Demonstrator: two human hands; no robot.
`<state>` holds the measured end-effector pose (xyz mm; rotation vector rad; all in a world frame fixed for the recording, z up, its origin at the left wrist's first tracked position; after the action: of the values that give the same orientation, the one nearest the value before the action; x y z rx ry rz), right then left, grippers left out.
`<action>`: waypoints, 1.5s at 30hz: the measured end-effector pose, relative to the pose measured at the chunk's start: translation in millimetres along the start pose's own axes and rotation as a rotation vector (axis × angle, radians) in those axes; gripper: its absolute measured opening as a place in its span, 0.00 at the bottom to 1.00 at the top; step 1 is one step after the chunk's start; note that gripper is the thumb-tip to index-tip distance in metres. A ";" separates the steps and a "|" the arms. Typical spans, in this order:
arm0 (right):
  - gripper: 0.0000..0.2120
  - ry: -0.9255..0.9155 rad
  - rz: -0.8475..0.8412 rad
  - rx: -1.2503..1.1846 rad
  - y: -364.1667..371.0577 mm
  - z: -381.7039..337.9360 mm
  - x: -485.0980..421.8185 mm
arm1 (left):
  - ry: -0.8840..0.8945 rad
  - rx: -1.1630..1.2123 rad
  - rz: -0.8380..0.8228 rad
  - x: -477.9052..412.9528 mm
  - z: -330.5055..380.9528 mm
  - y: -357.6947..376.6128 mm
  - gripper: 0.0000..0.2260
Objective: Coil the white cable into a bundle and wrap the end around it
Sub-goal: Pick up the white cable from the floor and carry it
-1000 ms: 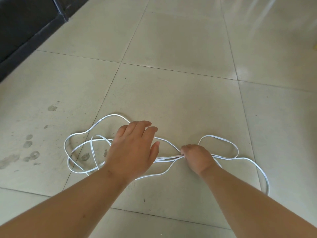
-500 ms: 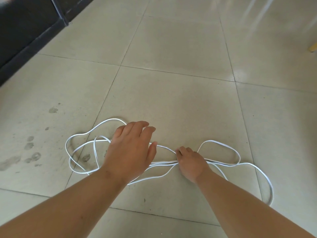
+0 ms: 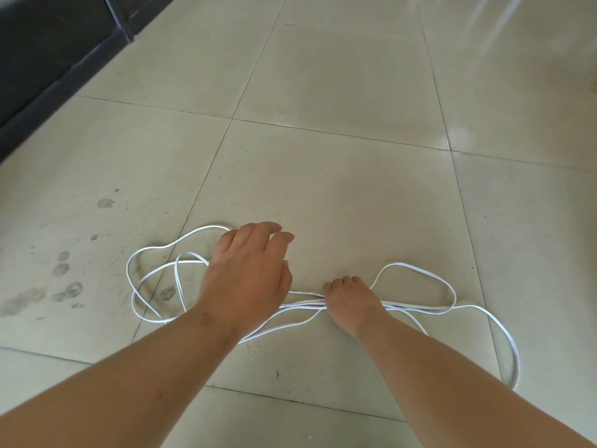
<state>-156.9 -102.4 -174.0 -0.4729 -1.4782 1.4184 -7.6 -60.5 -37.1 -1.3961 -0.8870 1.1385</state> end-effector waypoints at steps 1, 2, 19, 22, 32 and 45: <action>0.15 0.013 -0.005 -0.026 0.9 0.7 0.3 | -0.003 0.004 0.002 0.7 -0.9 -0.1 0.18; 0.15 0.029 -0.008 -0.054 2.2 1.6 0.6 | -0.006 0.007 0.006 1.4 -2.0 -0.4 0.18; 0.14 0.180 -0.020 -0.205 -44.6 16.0 13.8 | 0.039 -0.007 0.115 -7.4 -12.0 -29.1 0.18; 0.13 0.214 0.040 -0.185 -75.3 22.7 9.8 | 0.037 -0.014 0.136 -18.5 -16.1 -48.1 0.18; 0.14 0.338 0.153 -0.152 -255.0 71.1 60.2 | -0.025 0.018 0.103 -64.2 -42.0 -182.8 0.13; 0.16 0.461 0.236 -0.108 -659.0 141.4 195.0 | -0.035 -0.051 0.174 -137.5 -71.3 -586.9 0.19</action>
<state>-132.8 -173.0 523.7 -0.9975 -1.1525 1.2982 69.4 -125.3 561.5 -1.5224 -0.8365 1.2821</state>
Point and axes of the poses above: each hand's wrist, its own x-axis away from the middle knuckle, its own y-axis out of the palm, z = x × y, the point moved 4 cm from there along -x, towards the middle knuckle, and after that the axes turned 11 degrees about y, right-handed, at the moved point
